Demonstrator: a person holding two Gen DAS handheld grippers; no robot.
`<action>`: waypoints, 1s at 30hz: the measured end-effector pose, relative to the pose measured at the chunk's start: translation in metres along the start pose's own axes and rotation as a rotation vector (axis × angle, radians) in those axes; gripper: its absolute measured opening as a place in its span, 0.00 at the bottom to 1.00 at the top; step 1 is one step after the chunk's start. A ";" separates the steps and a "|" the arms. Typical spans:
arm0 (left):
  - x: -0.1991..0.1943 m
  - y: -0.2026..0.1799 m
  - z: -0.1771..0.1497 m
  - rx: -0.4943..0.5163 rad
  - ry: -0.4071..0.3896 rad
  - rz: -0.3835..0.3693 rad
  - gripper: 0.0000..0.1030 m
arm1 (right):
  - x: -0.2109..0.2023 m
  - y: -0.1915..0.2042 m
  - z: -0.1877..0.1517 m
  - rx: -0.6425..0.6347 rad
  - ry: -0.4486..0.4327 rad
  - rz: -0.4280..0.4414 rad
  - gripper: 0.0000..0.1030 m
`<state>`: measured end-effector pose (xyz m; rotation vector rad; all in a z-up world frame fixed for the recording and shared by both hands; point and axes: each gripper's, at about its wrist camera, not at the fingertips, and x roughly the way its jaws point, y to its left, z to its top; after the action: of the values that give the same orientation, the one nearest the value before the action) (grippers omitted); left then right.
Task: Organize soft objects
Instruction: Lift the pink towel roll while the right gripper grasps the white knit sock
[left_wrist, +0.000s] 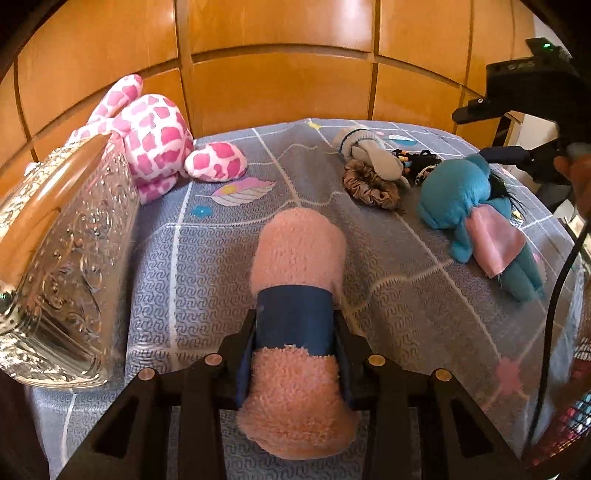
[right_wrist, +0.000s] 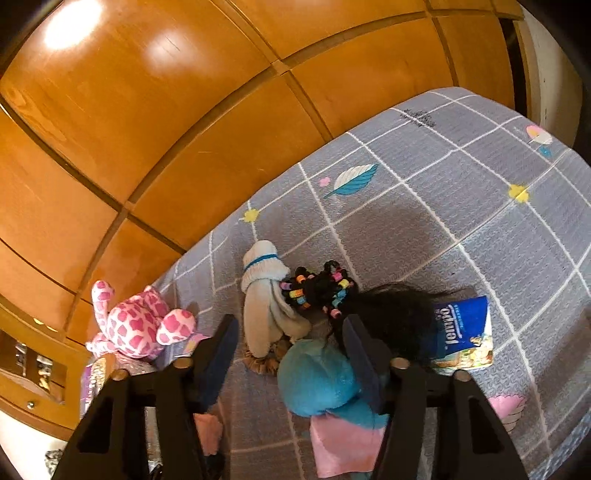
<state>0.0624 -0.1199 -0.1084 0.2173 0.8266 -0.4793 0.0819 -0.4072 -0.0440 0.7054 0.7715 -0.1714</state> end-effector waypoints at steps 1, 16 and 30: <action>0.001 -0.001 0.002 0.002 -0.002 0.001 0.36 | 0.000 -0.001 0.000 0.005 -0.001 -0.011 0.51; -0.001 0.015 0.000 -0.053 -0.014 -0.095 0.36 | 0.031 0.050 -0.007 -0.255 0.084 -0.135 0.54; -0.001 0.017 -0.001 -0.057 0.002 -0.119 0.36 | 0.163 0.093 0.030 -0.503 0.262 -0.353 0.41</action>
<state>0.0691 -0.1042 -0.1085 0.1163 0.8572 -0.5668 0.2520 -0.3385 -0.0933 0.1092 1.1363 -0.1967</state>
